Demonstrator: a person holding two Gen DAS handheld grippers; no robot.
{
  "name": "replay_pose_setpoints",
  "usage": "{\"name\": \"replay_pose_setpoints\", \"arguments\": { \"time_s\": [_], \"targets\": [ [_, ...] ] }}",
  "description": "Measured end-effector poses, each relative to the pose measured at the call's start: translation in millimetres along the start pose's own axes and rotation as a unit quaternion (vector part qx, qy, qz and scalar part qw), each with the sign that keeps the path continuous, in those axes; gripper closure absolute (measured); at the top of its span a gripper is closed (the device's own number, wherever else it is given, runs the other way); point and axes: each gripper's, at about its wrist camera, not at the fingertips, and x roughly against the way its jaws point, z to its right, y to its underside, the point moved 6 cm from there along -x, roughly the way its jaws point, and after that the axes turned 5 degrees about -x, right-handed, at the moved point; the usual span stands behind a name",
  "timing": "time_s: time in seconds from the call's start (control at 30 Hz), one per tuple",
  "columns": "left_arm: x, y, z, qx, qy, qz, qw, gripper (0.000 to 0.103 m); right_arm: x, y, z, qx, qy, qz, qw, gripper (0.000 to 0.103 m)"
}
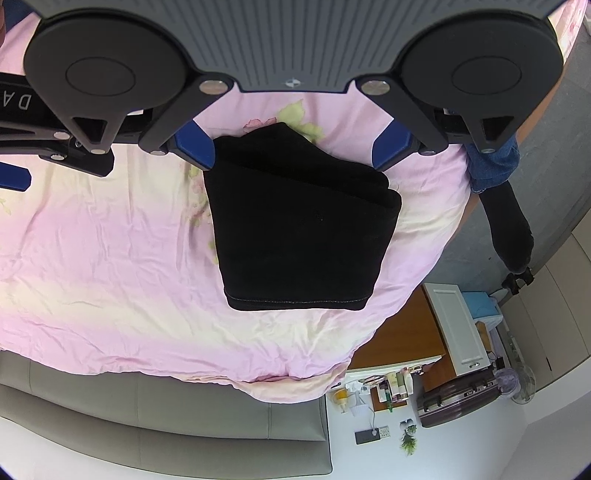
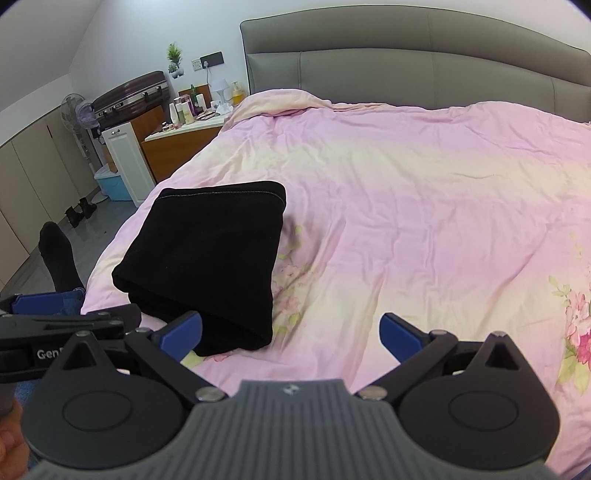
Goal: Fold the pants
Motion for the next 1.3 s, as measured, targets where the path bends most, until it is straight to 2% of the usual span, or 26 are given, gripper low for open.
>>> {"name": "replay_pose_setpoints", "arguments": {
  "time_s": [1.3],
  "targets": [
    [0.9,2.8,-0.3,-0.004,-0.002,-0.004,1.0,0.0,-0.4,2.5,4.9,-0.011,0.006,-0.007,1.0,0.005]
  ]
}}
